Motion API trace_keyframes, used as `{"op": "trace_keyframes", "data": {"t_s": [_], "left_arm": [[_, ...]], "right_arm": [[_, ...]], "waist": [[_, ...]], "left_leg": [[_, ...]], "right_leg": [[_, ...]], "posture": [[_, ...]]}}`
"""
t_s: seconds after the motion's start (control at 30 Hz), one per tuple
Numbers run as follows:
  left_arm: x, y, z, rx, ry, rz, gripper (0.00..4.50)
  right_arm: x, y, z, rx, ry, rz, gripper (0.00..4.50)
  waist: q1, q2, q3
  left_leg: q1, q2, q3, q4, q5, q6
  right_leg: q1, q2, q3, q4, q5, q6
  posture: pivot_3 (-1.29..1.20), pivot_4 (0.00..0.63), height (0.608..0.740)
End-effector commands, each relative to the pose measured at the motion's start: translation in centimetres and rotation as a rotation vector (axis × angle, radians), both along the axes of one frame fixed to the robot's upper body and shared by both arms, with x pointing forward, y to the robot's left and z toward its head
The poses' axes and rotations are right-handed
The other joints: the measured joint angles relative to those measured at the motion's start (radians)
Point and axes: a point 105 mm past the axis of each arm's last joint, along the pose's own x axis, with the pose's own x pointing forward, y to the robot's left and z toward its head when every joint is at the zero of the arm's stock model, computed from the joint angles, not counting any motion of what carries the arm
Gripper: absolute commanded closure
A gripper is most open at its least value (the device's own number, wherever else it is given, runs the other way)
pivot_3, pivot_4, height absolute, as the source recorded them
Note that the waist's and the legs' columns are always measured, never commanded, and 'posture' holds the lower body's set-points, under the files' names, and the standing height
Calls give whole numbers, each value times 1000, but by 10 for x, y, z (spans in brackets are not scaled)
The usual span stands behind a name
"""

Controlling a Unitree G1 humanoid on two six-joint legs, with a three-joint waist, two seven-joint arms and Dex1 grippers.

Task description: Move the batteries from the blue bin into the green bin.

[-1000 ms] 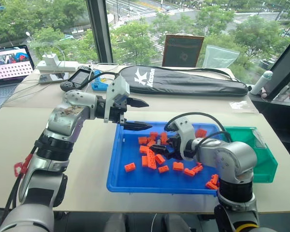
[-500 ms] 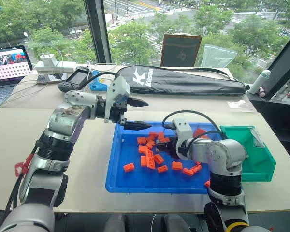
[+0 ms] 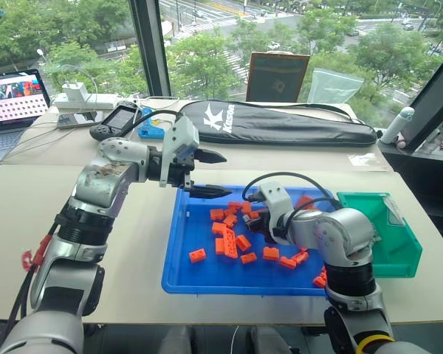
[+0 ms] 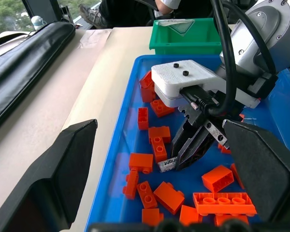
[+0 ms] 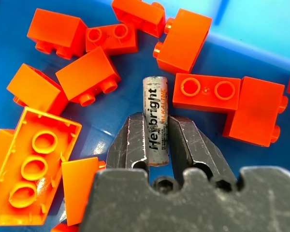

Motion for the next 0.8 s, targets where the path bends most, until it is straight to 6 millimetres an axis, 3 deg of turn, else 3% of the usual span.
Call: {"op": "trace_keyframes", "data": {"t_s": [0.03,0.1,0.2,0.3,0.43,0.5,0.6,0.8], "left_arm": [[-3,-3,13,-25,-50,-22,0],[-5,-4,14,-38,-46,-35,0],[-7,-7,18,-78,-33,-59,0],[-9,-13,22,-118,-24,-81,0],[-13,-19,27,-154,-34,-123,0],[-13,-22,30,-171,-62,-126,0],[-7,-28,30,-177,-56,-89,0],[-6,-31,33,-204,-40,-68,0]], "right_arm": [[-9,5,40,76,-106,128,4172],[-12,-9,59,78,-162,152,4172],[-19,-45,91,25,-323,168,4172],[-22,-89,116,9,-430,112,4172],[-21,-159,136,-94,-459,-112,4172],[-28,-186,137,-148,-435,-181,4172],[-43,-206,119,-187,-335,-232,4172],[-58,-208,76,-220,-270,-209,4172]], "waist": [[0,0,0],[1,0,0],[10,1,1],[18,1,1],[14,1,1],[14,1,1],[11,1,1],[4,1,1]], "left_leg": [[0,0,0,0,0,0],[0,0,0,0,0,0],[0,0,-1,0,0,0],[-2,-2,-1,0,0,0],[-2,-2,-1,0,0,1],[-2,-2,-1,0,0,1],[-1,-2,-1,0,0,1],[0,-1,-1,0,0,1]], "right_leg": [[0,0,0,0,0,0],[0,0,0,0,0,0],[0,0,0,-1,0,0],[2,-1,-1,-4,0,1],[1,-1,0,-4,0,1],[1,-1,1,-3,0,1],[2,-1,1,-3,0,1],[2,0,2,-2,0,1]], "posture": [[0,150,734],[0,150,734],[0,150,734],[0,150,734],[0,150,734],[0,150,734],[0,150,734],[0,150,734]]}}
